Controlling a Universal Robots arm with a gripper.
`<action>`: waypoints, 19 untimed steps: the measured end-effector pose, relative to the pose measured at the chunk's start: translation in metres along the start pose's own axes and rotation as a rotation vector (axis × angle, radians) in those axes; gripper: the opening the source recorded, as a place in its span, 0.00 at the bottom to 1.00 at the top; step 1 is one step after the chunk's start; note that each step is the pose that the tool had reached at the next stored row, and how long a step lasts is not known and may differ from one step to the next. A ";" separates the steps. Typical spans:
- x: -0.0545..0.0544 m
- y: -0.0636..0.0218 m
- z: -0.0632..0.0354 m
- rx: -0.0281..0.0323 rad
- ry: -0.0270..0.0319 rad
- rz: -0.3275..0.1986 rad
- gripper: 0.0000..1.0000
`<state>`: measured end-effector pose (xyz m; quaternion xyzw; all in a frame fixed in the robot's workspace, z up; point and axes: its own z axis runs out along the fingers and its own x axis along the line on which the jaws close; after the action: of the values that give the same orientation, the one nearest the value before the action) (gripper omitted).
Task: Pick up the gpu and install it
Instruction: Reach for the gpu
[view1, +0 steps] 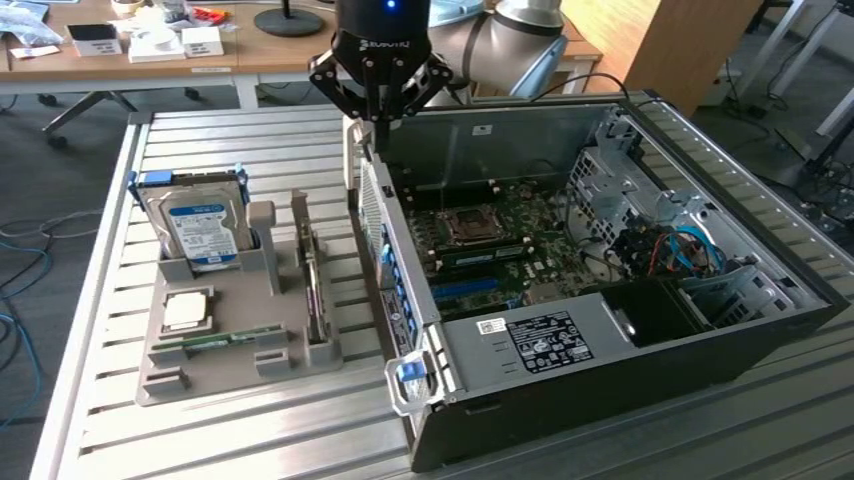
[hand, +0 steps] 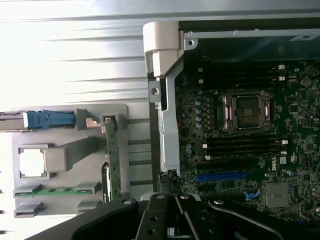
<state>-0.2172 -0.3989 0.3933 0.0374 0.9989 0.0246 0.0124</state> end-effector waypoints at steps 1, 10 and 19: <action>0.002 -0.0001 -0.0001 0.0000 0.0000 0.000 0.11; 0.024 -0.0018 -0.0006 0.0000 -0.0002 0.000 0.11; 0.046 -0.0034 -0.0012 0.0000 -0.0003 0.000 0.11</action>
<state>-0.2631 -0.3988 0.3933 0.0377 0.9989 0.0246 0.0126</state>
